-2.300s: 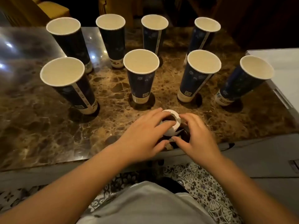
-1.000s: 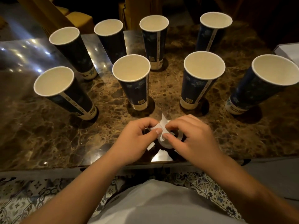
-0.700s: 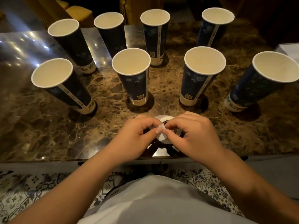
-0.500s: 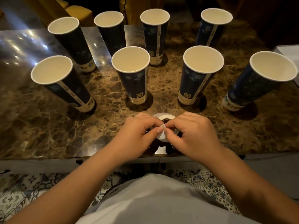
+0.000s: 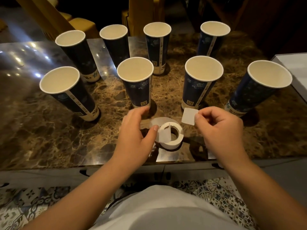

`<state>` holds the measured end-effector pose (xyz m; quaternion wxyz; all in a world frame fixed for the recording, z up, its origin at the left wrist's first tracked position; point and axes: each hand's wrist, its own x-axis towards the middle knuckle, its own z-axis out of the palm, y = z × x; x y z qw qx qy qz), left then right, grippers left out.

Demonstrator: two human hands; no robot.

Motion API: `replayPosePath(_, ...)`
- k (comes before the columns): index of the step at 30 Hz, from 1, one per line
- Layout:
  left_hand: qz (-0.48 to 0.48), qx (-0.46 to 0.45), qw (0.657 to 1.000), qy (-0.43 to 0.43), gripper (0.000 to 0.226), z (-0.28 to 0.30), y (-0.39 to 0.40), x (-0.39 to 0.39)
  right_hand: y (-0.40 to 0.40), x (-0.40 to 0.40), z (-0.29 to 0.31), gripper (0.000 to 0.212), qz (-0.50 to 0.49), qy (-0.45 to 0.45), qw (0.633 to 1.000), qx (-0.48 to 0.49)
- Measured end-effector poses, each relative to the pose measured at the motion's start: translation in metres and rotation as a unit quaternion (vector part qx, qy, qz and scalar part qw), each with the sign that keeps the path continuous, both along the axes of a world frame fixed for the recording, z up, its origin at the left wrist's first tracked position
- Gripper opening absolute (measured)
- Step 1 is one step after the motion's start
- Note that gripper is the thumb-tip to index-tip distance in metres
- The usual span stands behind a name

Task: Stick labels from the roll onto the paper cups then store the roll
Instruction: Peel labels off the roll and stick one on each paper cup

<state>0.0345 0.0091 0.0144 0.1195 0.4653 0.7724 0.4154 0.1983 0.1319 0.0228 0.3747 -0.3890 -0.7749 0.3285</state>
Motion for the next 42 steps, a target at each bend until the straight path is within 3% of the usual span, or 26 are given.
replayPosePath(2, -0.006, 0.03, 0.999, 0.041, 0.019, 0.012, -0.002, 0.006, -0.008, 0.002, 0.003, 0.01, 0.001, -0.021, 0.992, 0.127)
replayPosePath(3, -0.018, 0.021, 1.0, 0.002, 0.01, 0.02, -0.003, 0.01, -0.012, 0.002, 0.003, 0.011, 0.002, -0.031, 0.98, 0.195)
replayPosePath(4, -0.029, -0.007, 0.995, -0.092, 0.016, 0.028, -0.002, 0.013, -0.014, 0.002, 0.002, 0.013, 0.01, -0.034, 0.967, 0.252)
replayPosePath(5, -0.034, -0.047, 0.972, -0.229, 0.025, 0.035, -0.001, 0.016, -0.017, 0.002, 0.0, 0.016, 0.021, -0.035, 0.953, 0.299)
replayPosePath(7, -0.034, -0.119, 0.86, -0.495, 0.036, 0.048, 0.003, 0.018, -0.02, 0.003, -0.003, 0.016, 0.049, -0.034, 0.927, 0.371)
replayPosePath(8, -0.033, -0.132, 0.806, -0.576, 0.037, 0.051, 0.004, 0.017, -0.021, 0.003, -0.004, 0.015, 0.065, -0.032, 0.916, 0.395)
replayPosePath(9, -0.031, -0.133, 0.771, -0.622, 0.033, 0.052, 0.004, 0.016, -0.022, 0.004, -0.005, 0.015, 0.078, -0.029, 0.907, 0.412)
replayPosePath(11, -0.031, -0.119, 0.75, -0.65, 0.02, 0.052, 0.002, 0.015, -0.024, 0.006, -0.006, 0.015, 0.097, -0.03, 0.897, 0.43)
replayPosePath(13, -0.04, -0.108, 0.764, -0.634, 0.009, 0.05, 0.001, 0.015, -0.024, 0.008, -0.007, 0.014, 0.12, -0.031, 0.897, 0.424)
replayPosePath(15, -0.052, -0.106, 0.812, -0.571, 0.015, 0.049, -0.001, 0.013, -0.025, 0.011, -0.006, 0.017, 0.139, -0.015, 0.918, 0.371)
replayPosePath(18, -0.076, -0.117, 0.931, -0.337, 0.021, 0.046, -0.007, 0.01, -0.03, 0.014, 0.001, 0.028, 0.136, 0.057, 0.971, 0.191)
replayPosePath(20, -0.129, -0.108, 0.966, -0.196, 0.015, 0.047, -0.012, 0.007, -0.031, 0.014, 0.012, 0.033, 0.132, 0.068, 0.988, 0.039)
replayPosePath(23, -0.208, -0.123, 0.962, -0.126, 0.008, 0.049, -0.017, 0.002, -0.024, 0.005, 0.023, 0.033, 0.201, -0.021, 0.969, -0.14)
replayPosePath(27, -0.201, -0.146, 0.965, -0.081, 0.003, 0.049, -0.021, -0.002, -0.026, -0.009, 0.026, 0.012, 0.233, -0.057, 0.962, -0.128)
replayPosePath(32, -0.092, -0.109, 0.979, -0.146, 0.003, 0.039, -0.028, -0.004, -0.033, -0.021, 0.017, 0.006, 0.215, -0.02, 0.965, -0.146)
replayPosePath(37, -0.002, -0.039, 0.964, -0.264, 0.03, 0.032, -0.034, 0.007, -0.044, -0.034, 0.017, 0.018, 0.202, 0.046, 0.965, -0.159)
replayPosePath(42, 0.023, 0.011, 0.961, -0.274, 0.007, 0.029, -0.045, -0.005, -0.05, -0.047, 0.018, 0.028, 0.213, 0.038, 0.952, -0.215)
